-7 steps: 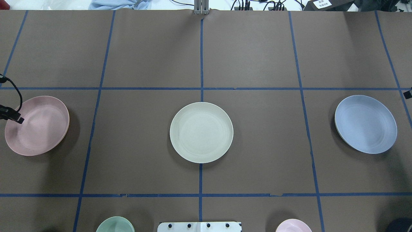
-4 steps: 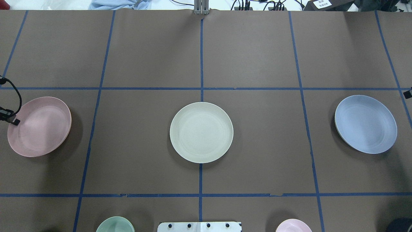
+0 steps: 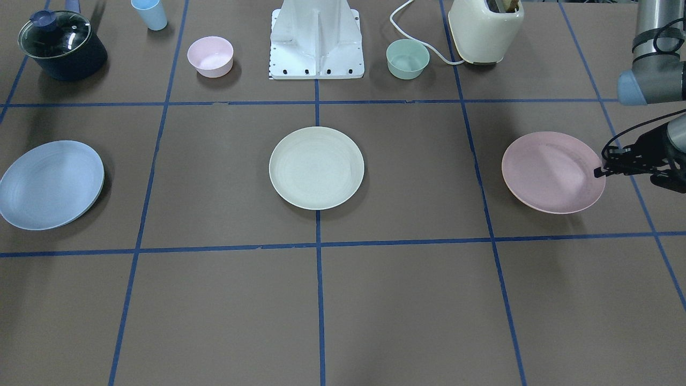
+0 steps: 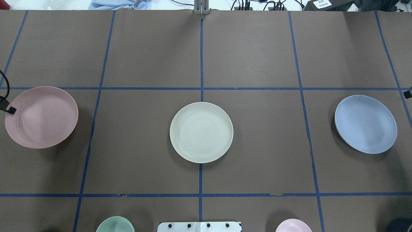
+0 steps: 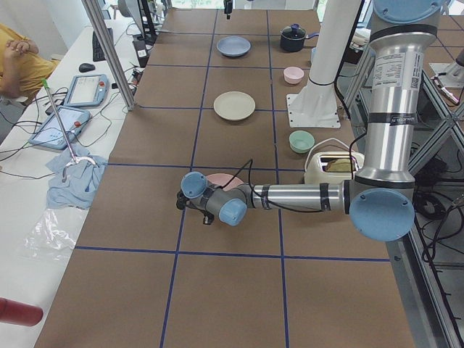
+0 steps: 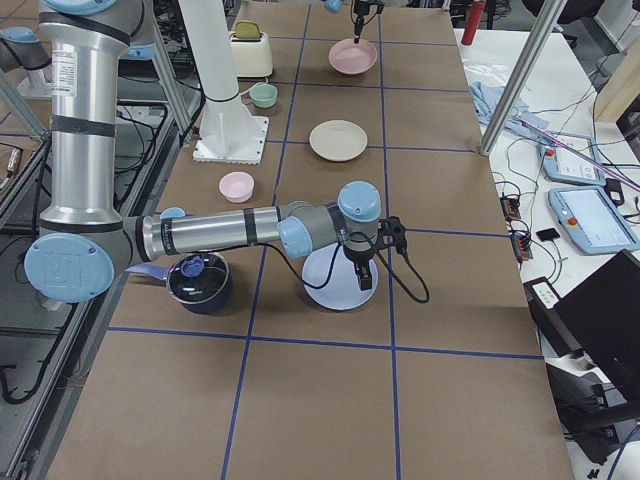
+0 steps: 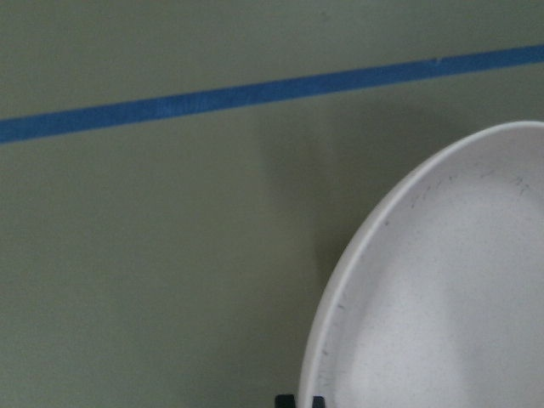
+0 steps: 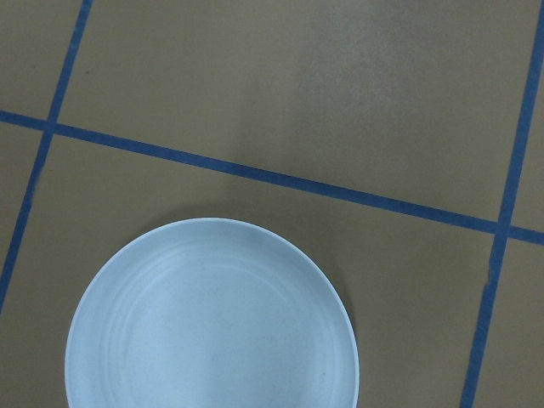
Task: Stack three plates with pink and blue
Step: 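Lift the pink plate with the left gripper and carry it over the cream plate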
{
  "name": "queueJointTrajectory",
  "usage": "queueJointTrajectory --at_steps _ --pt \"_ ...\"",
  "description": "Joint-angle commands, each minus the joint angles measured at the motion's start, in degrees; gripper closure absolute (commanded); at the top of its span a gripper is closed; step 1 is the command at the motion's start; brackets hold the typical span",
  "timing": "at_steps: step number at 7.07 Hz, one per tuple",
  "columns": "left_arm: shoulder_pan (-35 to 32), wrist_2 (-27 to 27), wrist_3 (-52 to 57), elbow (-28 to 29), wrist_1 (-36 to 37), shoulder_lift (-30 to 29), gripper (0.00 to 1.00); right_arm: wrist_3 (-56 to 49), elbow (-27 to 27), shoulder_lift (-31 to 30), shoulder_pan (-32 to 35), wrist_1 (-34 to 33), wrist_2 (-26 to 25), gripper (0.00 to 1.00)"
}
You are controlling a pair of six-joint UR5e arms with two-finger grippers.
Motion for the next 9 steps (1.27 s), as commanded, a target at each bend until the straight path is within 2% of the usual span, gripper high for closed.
queueJointTrajectory --at_steps 1,2,4,5,7,9 --pt "-0.6 -5.1 -0.2 -2.0 0.7 -1.5 1.00 0.0 0.0 0.0 0.1 0.0 0.0 0.00" --pt "-0.5 -6.9 -5.9 -3.9 0.6 -3.0 1.00 0.0 -0.1 0.0 0.1 0.0 0.2 0.00" --pt "1.2 -6.9 -22.6 -9.6 -0.1 -5.9 1.00 0.2 -0.1 0.0 0.1 0.0 0.5 0.00" --pt "5.5 -6.2 -27.9 -11.6 0.0 -7.7 1.00 0.2 -0.1 0.0 0.0 -0.1 0.5 0.00" --pt "12.2 -4.7 -40.0 -11.8 0.0 -15.5 1.00 0.2 -0.3 -0.1 0.0 -0.1 0.6 0.00" --pt "20.9 0.8 -48.4 -11.7 -0.1 -21.5 1.00 0.2 -0.6 -0.1 0.0 -0.1 0.6 0.00"
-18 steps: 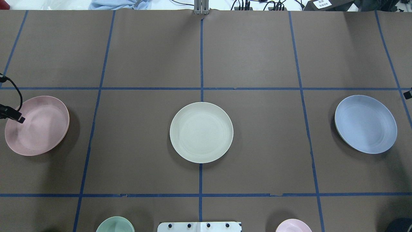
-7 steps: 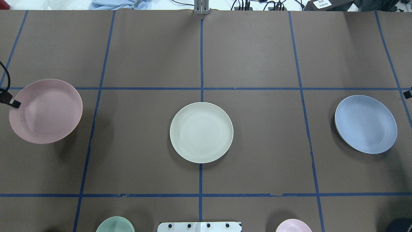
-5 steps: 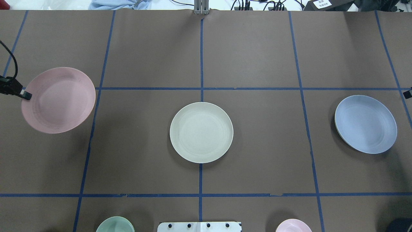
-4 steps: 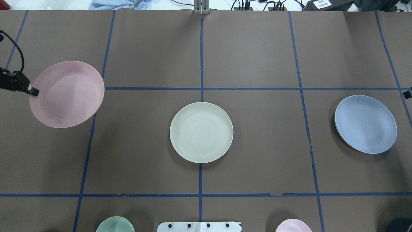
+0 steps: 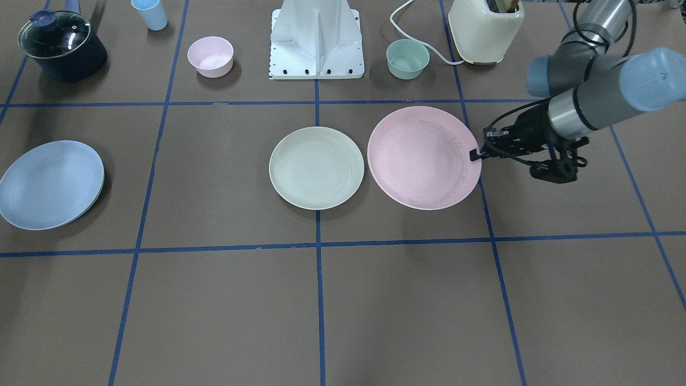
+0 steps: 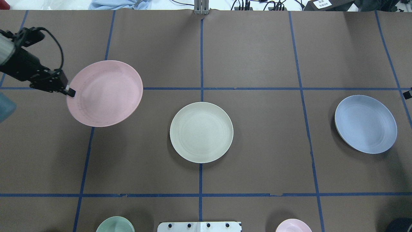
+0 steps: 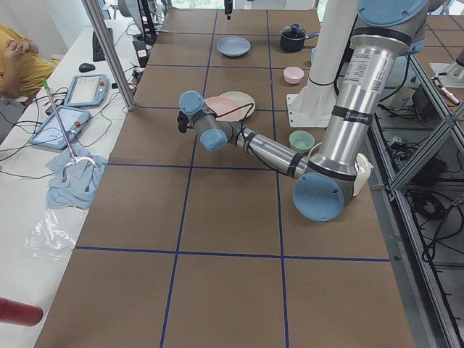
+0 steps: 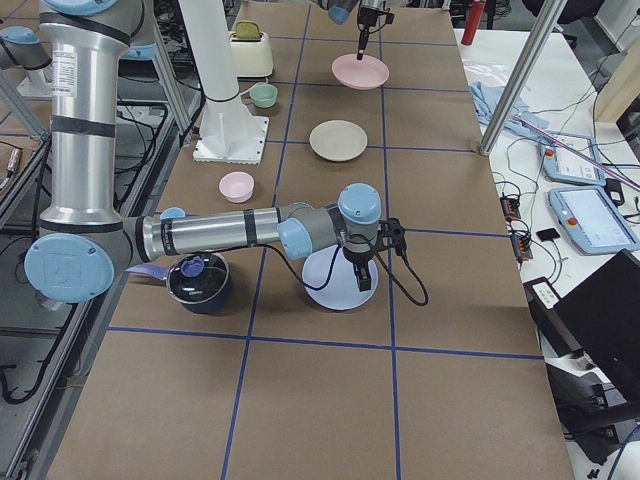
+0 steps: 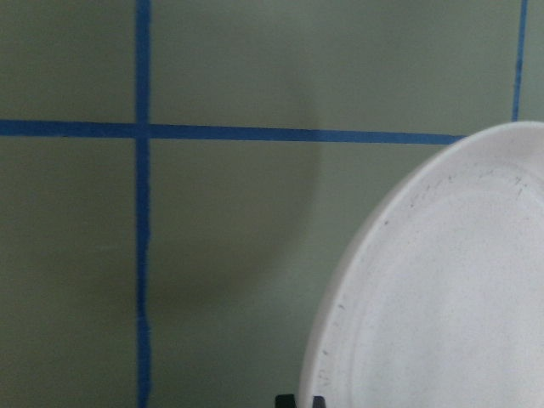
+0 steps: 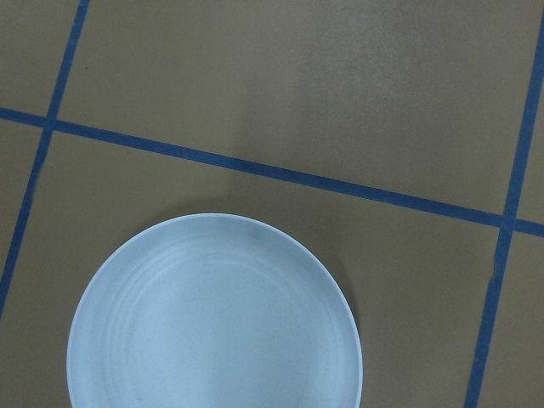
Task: Stack three plates with pink and blue
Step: 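Lift the pink plate with the left gripper and carry it over the cream plate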
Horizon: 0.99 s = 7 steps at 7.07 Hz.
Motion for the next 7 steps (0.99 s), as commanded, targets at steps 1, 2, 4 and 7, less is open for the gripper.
queueJointTrajectory --at_steps 1,2,4,7 --pt "8.6 6.5 -4.9 0.6 -0.1 -5.7 1.00 0.0 -0.3 0.0 0.0 -0.1 -0.1 0.00" --pt "11.3 9.5 -5.0 1.2 -0.2 -7.1 1.00 0.0 -0.4 0.0 -0.1 -0.1 -0.1 0.00" --pt "15.7 13.9 -4.9 2.0 -0.1 -8.5 1.00 0.0 -0.4 0.0 -0.1 -0.1 -0.1 0.00" --pt "17.7 15.9 -4.9 6.7 -3.0 -11.4 1.00 0.0 -0.4 0.0 -0.3 -0.1 -0.1 0.00"
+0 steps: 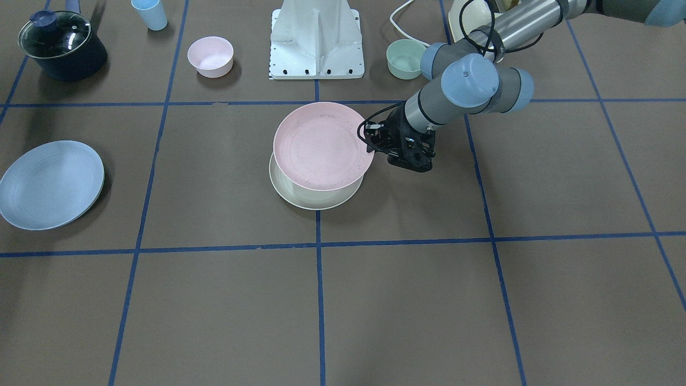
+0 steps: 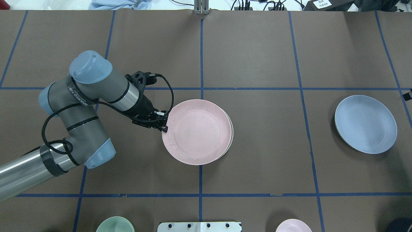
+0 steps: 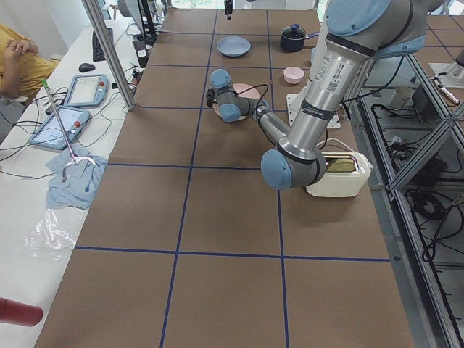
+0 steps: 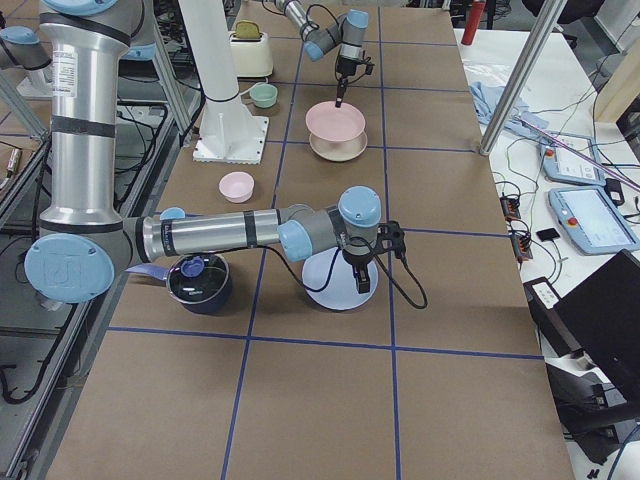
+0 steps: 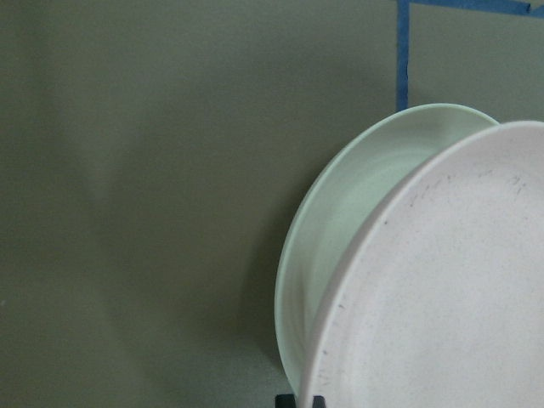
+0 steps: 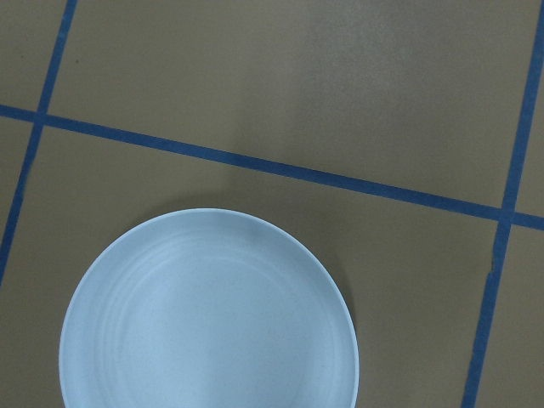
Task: Stack three plates with pink and blue
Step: 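Lower the pink plate onto the cream plate and open the left gripper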
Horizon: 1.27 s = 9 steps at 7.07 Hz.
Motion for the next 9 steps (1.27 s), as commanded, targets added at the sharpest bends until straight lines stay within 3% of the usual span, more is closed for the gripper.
queueJointTrajectory --at_steps 1,9 --pt "0.7 0.7 0.0 1.6 -1.7 -0.6 1.00 0.0 0.0 0.0 -0.2 0.0 0.0 0.00" --pt "0.8 2.7 0.4 2.9 -3.6 -1.2 1.00 0.0 -0.2 0.0 -0.2 0.0 0.0 0.00"
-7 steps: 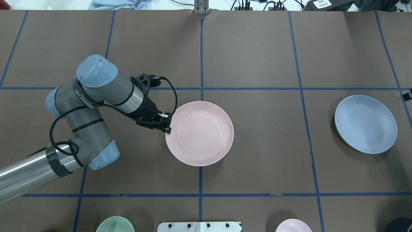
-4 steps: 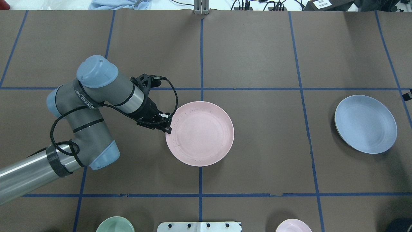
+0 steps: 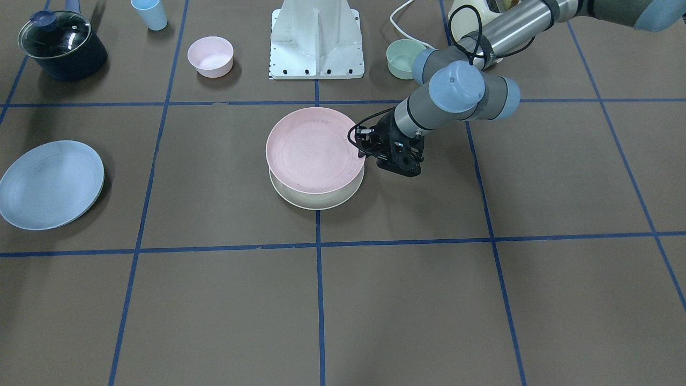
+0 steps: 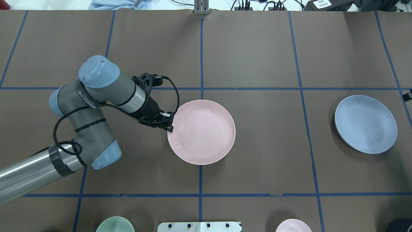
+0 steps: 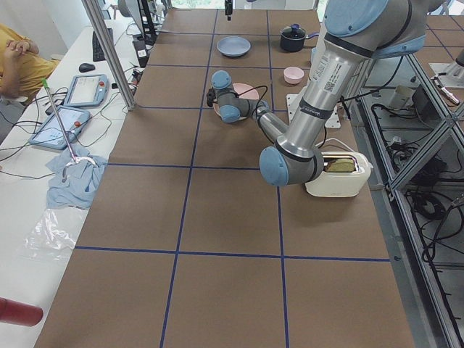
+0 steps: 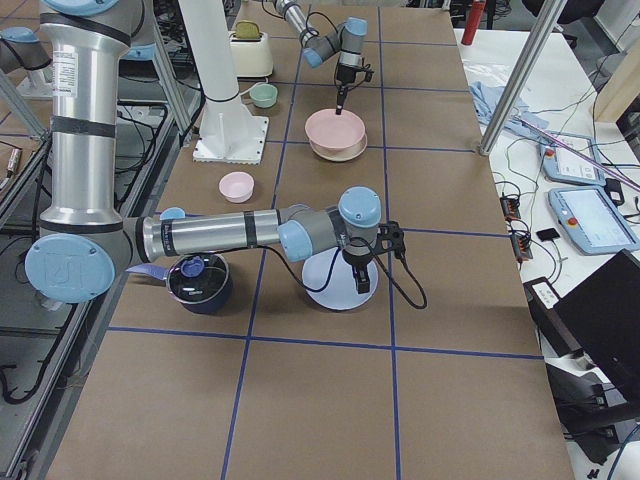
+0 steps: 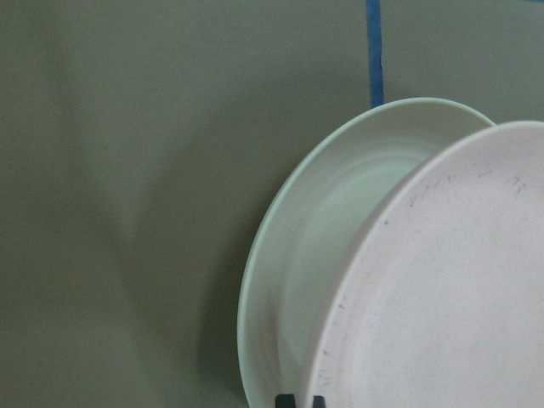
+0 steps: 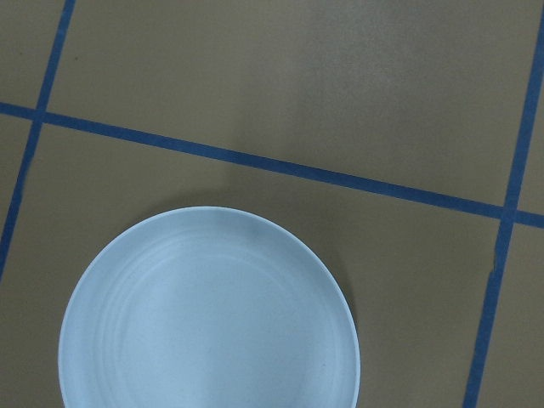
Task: Stack three plates with pink and blue
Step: 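Lower the pink plate onto the cream plate and open the left gripper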
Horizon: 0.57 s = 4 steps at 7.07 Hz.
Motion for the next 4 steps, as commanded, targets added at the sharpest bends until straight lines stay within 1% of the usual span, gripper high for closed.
queueJointTrajectory --at_steps 1,2,3,4 --pt "0.0 0.8 -0.1 0.9 -0.8 -0.6 1.00 0.0 0.0 0.0 -0.1 0.0 0.0 0.00" --pt "0.1 0.8 -0.1 1.2 -0.8 -0.6 0.92 0.0 0.0 0.0 -0.1 0.1 0.0 0.00" --pt "0.3 0.8 -0.2 1.3 -0.8 -0.6 0.38 0.0 0.0 0.0 -0.1 0.1 0.0 0.00" --pt "0.3 0.8 -0.2 1.3 -0.7 -0.7 0.25 0.0 0.0 0.0 -0.1 0.0 0.0 0.00"
